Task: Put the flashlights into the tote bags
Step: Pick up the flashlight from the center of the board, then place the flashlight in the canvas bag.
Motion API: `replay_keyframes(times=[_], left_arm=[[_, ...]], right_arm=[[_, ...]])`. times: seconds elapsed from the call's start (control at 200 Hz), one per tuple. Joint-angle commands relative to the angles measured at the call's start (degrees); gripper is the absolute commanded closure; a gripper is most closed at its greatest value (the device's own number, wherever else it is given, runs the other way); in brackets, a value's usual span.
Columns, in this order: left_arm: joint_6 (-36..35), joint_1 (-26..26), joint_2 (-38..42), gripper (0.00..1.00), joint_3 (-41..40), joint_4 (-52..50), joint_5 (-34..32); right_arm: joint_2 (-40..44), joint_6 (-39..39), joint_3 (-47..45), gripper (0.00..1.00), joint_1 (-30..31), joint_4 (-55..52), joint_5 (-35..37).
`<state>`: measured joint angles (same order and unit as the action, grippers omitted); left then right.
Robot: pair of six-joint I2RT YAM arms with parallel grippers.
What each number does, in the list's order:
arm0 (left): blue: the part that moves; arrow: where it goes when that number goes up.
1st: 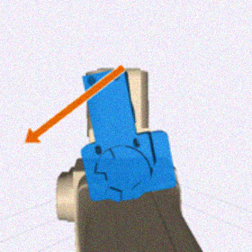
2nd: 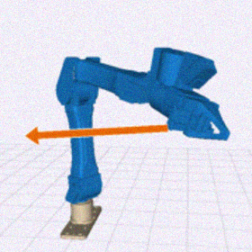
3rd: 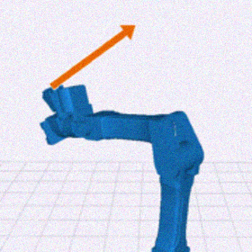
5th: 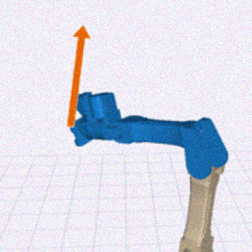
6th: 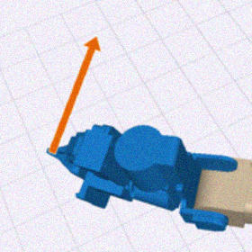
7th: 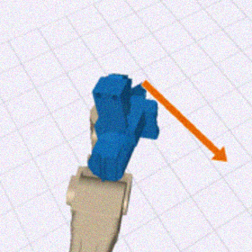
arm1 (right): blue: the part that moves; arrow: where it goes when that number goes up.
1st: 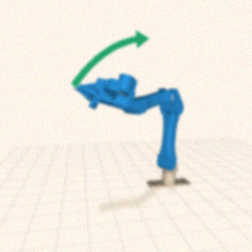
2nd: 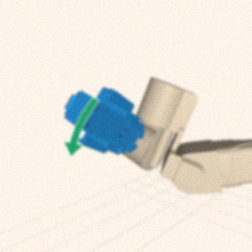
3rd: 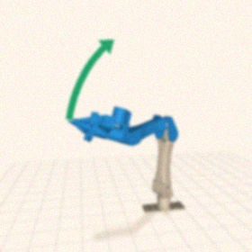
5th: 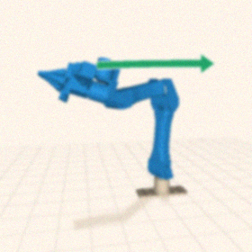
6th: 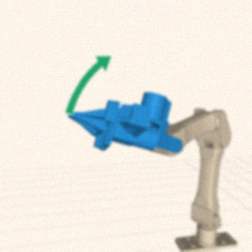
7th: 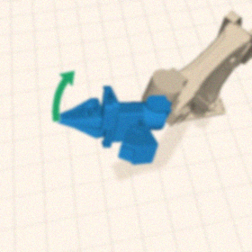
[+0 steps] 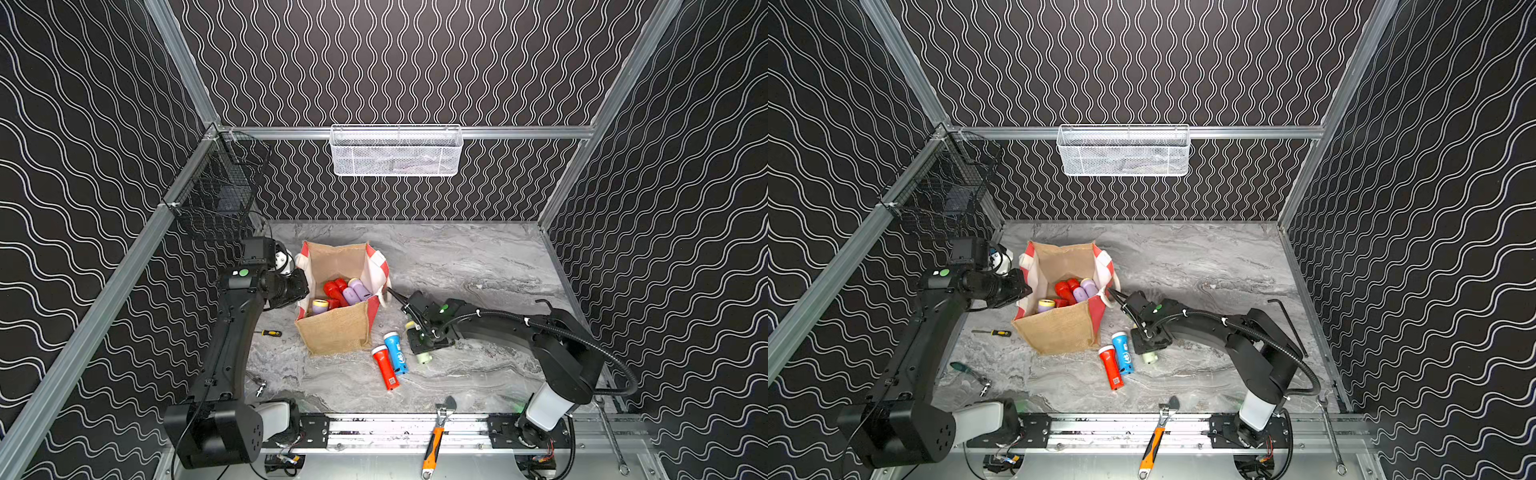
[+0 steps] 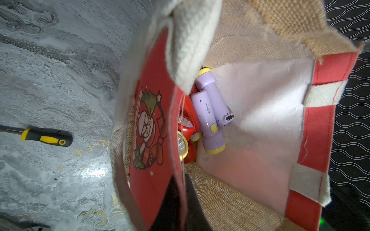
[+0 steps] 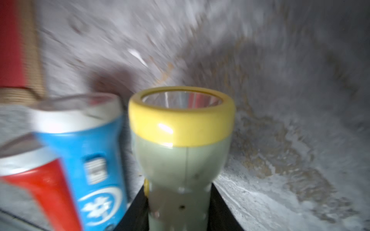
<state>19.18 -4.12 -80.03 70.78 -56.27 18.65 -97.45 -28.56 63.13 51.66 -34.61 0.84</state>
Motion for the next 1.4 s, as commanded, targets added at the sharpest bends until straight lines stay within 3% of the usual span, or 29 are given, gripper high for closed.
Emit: replay_keyframes(times=[0.0, 0.265, 0.475, 0.636, 0.856, 1.131, 1.396], left_arm=[[-0.01, -0.14, 0.01, 0.91, -0.2, 1.29, 1.0], [0.16, -0.07, -0.04, 0.91, 1.11, 1.07, 0.74], [0.54, -0.12, -0.1, 0.91, 1.26, 1.34, 0.51], [0.85, -0.1, -0.27, 0.91, 1.83, 1.66, 0.51], [1.3, -0.1, -0.24, 0.91, 1.37, 2.83, 0.35], [0.54, -0.1, 0.07, 0.91, 1.6, 2.51, -0.66], [0.6, -0.1, 0.36, 0.91, 0.59, 3.19, -0.55]], right_arm=[[2.28, 4.32, 3.84, 0.6, 0.02, -3.22, 1.06], [10.67, 6.77, 10.6, 0.6, -1.26, -2.3, -0.67], [12.88, 5.55, 15.99, 0.6, -4.03, 7.35, -2.61], [8.17, 5.12, 24.96, 0.6, -4.48, 9.21, -5.82], [1.24, 1.03, 31.21, 0.6, -4.59, 12.65, -16.01], [-4.72, -6.59, 31.92, 0.59, -4.55, 19.82, -25.76], [-7.43, -10.05, 29.32, 0.59, -4.23, 22.82, -29.08]])
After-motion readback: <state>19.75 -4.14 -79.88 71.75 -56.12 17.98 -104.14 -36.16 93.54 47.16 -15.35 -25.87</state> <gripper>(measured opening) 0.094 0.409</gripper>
